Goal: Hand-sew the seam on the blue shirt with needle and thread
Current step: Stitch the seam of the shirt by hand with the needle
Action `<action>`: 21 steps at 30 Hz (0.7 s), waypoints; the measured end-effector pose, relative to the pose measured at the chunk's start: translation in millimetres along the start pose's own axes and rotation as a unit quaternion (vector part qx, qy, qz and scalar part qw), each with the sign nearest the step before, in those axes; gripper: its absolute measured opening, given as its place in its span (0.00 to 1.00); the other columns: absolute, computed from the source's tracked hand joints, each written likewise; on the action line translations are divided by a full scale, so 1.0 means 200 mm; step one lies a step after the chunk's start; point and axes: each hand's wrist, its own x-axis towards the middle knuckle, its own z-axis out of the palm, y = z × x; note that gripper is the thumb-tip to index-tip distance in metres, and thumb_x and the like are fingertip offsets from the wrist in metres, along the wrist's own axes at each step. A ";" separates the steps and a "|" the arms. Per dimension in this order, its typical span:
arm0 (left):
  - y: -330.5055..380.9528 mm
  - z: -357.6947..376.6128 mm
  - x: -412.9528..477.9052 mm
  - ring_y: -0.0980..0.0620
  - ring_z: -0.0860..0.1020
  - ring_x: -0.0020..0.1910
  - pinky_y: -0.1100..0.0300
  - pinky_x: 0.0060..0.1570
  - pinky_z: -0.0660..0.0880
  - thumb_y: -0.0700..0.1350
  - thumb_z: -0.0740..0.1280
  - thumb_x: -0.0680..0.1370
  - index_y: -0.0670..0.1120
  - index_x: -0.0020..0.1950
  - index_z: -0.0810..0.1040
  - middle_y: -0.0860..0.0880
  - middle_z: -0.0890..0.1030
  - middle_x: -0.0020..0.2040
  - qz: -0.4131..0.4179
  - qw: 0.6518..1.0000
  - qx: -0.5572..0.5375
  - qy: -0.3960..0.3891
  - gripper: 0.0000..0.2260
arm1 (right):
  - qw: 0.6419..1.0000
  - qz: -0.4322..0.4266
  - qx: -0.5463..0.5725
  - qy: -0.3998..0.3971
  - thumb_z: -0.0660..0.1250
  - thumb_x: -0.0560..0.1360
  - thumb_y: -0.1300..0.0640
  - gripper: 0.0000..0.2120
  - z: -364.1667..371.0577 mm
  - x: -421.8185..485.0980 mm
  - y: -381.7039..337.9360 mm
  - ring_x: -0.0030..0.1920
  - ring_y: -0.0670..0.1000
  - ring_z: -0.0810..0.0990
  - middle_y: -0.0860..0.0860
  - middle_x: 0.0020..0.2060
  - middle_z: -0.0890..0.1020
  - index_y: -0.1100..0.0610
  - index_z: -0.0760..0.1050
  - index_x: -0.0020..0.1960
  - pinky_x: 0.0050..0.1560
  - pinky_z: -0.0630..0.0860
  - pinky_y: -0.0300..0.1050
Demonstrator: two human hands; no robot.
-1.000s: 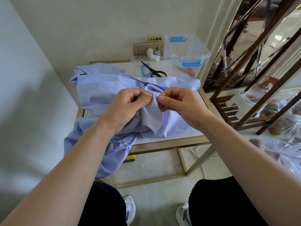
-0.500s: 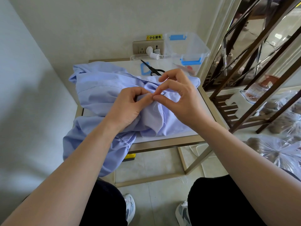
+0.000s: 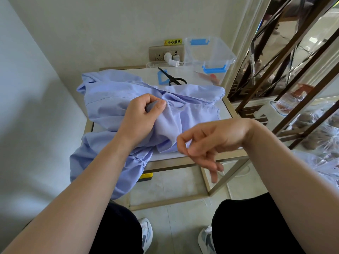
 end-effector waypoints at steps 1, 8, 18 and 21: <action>0.00 0.00 0.00 0.63 0.75 0.39 0.68 0.42 0.71 0.44 0.66 0.80 0.47 0.45 0.78 0.57 0.80 0.39 0.002 1.000 0.000 -0.001 0.05 | 0.999 0.019 -0.028 -0.010 0.56 0.80 0.63 0.03 0.00 -0.01 0.00 0.24 0.47 0.73 0.51 0.25 0.75 0.60 0.67 0.49 0.35 0.81 0.47; 0.01 0.00 -0.01 0.63 0.74 0.38 0.69 0.42 0.71 0.44 0.66 0.80 0.50 0.43 0.77 0.57 0.79 0.38 0.009 1.000 -0.007 -0.005 0.07 | 0.899 -0.105 -0.066 0.419 0.65 0.79 0.62 0.06 -0.02 0.07 0.00 0.26 0.46 0.57 0.47 0.25 0.61 0.57 0.72 0.44 0.27 0.56 0.35; 0.03 0.00 -0.01 0.60 0.74 0.38 0.66 0.40 0.72 0.44 0.66 0.80 0.49 0.42 0.78 0.55 0.79 0.38 0.007 1.000 0.000 -0.010 0.07 | 0.775 -0.165 -0.200 0.577 0.72 0.74 0.59 0.06 0.01 0.21 0.05 0.26 0.45 0.60 0.44 0.23 0.62 0.59 0.78 0.40 0.30 0.58 0.35; 0.03 0.00 -0.01 0.60 0.74 0.38 0.66 0.40 0.72 0.44 0.67 0.80 0.50 0.42 0.78 0.56 0.79 0.38 -0.002 1.000 -0.009 -0.008 0.07 | 0.782 -0.175 -0.198 0.565 0.73 0.74 0.59 0.07 0.01 0.17 0.02 0.26 0.44 0.59 0.44 0.23 0.61 0.58 0.78 0.39 0.30 0.58 0.33</action>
